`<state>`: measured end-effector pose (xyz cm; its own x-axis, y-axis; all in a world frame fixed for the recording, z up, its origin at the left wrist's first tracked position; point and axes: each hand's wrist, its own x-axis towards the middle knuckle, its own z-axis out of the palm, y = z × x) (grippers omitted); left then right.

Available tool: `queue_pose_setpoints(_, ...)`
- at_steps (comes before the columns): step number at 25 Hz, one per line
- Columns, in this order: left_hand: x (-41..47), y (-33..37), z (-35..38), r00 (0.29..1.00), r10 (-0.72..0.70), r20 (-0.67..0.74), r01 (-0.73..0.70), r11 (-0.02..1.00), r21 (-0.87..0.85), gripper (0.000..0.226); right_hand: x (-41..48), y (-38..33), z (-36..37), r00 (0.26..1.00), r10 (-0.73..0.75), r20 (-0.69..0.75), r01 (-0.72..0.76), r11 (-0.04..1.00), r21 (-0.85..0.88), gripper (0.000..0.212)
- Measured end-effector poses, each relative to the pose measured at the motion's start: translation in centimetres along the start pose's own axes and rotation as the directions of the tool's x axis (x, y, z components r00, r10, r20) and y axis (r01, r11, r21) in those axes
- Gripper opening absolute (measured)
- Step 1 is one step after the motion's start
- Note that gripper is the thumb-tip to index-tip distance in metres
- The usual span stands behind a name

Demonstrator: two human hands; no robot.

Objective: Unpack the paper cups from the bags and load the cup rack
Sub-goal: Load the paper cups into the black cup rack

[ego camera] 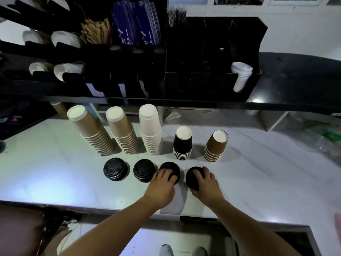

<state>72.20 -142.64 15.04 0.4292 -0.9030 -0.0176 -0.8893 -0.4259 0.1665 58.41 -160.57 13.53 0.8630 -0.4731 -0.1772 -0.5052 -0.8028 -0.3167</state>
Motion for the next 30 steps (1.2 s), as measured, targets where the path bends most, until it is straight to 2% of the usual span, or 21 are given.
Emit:
queue_pose_setpoints(3,0.4,0.0,-1.0,0.999,0.04,-0.011,-0.04,0.999,-0.031,0.041,-0.8,-0.3,-1.6,0.999,-0.039,-0.02,0.039,0.999,0.01,0.077)
queue_pose_setpoints(4,0.8,0.3,-1.9,0.998,0.051,-0.02,-0.053,0.995,-0.08,0.039,-1.1,-0.4,-2.6,0.997,-0.07,-0.039,0.071,0.997,0.01,0.079)
queue_pose_setpoints(6,1.7,1.4,-4.6,1.0,0.013,0.001,-0.012,0.958,-0.288,0.033,-1.3,-0.9,-5.0,0.983,-0.153,-0.104,0.154,0.988,0.006,0.08)
queue_pose_setpoints(9,3.7,3.1,-9.0,0.98,-0.182,0.082,0.193,0.755,-0.626,0.035,-1.0,-1.7,-9.2,0.931,-0.275,-0.24,0.284,0.959,0.004,0.074)
queue_pose_setpoints(11,5.0,3.6,-11.8,0.964,-0.245,0.108,0.235,0.582,-0.779,0.036,-0.7,-2.5,-12.1,0.904,-0.298,-0.306,0.309,0.951,-0.013,0.073)
queue_pose_setpoints(17,9.6,4.8,-19.2,0.94,-0.333,0.076,0.164,0.242,-0.956,0.023,2.1,-3.8,-19.3,0.889,-0.236,-0.392,0.199,0.971,-0.131,0.075)
queue_pose_setpoints(20,12.5,5.1,-21.2,0.936,-0.344,0.071,0.135,0.167,-0.977,0.019,4.5,-3.7,-22.0,0.883,-0.238,-0.405,0.164,0.964,-0.21,0.073)
queue_pose_setpoints(21,13.6,5.0,-21.7,0.933,-0.353,0.061,0.128,0.169,-0.977,0.021,5.5,-3.5,-22.9,0.883,-0.245,-0.4,0.164,0.96,-0.225,0.074)
queue_pose_setpoints(22,14.6,4.8,-22.4,0.93,-0.366,0.033,0.118,0.213,-0.97,0.022,6.6,-3.3,-23.9,0.884,-0.247,-0.397,0.166,0.96,-0.227,0.075)
queue_pose_setpoints(26,18.0,3.4,-24.6,0.911,-0.38,-0.16,0.115,0.607,-0.786,0.017,10.9,-1.7,-27.8,0.874,-0.223,-0.433,0.146,0.968,-0.205,0.076)
queue_pose_setpoints(28,19.9,2.4,-24.9,0.909,-0.279,-0.309,0.038,0.795,-0.605,0.023,13.4,-0.6,-30.2,0.841,-0.25,-0.479,0.138,0.957,-0.256,0.076)
queue_pose_setpoints(30,21.8,1.4,-24.7,0.906,-0.113,-0.408,-0.042,0.935,-0.353,0.038,15.8,0.3,-32.6,0.809,-0.289,-0.511,0.114,0.931,-0.347,0.076)
